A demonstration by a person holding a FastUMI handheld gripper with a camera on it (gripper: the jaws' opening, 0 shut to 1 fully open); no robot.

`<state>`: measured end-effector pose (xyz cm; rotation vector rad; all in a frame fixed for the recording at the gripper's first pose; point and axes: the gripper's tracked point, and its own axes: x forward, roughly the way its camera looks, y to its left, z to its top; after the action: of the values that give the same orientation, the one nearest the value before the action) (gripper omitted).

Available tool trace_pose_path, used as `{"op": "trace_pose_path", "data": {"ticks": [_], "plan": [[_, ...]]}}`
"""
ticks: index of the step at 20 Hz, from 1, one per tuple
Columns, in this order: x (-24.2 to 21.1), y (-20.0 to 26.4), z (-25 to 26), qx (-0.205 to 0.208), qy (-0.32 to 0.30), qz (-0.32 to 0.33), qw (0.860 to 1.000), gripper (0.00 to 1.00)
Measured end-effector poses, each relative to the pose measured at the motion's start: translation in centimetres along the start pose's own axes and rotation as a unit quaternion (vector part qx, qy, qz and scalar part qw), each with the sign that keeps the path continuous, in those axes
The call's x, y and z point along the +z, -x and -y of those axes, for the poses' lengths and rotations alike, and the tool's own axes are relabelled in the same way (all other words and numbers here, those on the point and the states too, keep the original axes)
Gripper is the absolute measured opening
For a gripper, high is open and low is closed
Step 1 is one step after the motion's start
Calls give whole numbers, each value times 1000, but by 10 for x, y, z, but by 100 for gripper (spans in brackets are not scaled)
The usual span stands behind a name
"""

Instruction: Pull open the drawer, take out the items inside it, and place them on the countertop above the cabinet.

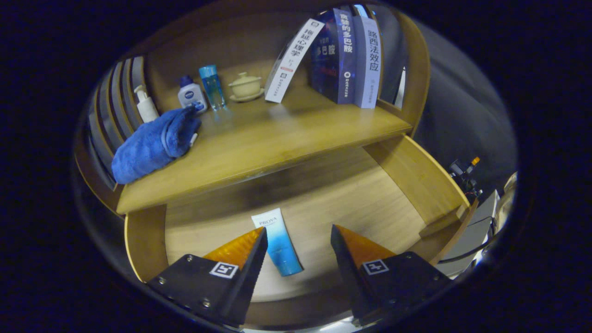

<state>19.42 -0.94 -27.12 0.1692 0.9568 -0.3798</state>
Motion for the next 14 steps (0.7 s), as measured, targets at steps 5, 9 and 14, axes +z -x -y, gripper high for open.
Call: {"op": "trace_pose_path", "data": {"ticks": [5,9,14], "plan": [[-14,-20,9,-21,11,-63,998,82],[-17,-32,6,-14,13,-86,996,82],[-17,-39,3,-5,5,-106,994,82]]}}
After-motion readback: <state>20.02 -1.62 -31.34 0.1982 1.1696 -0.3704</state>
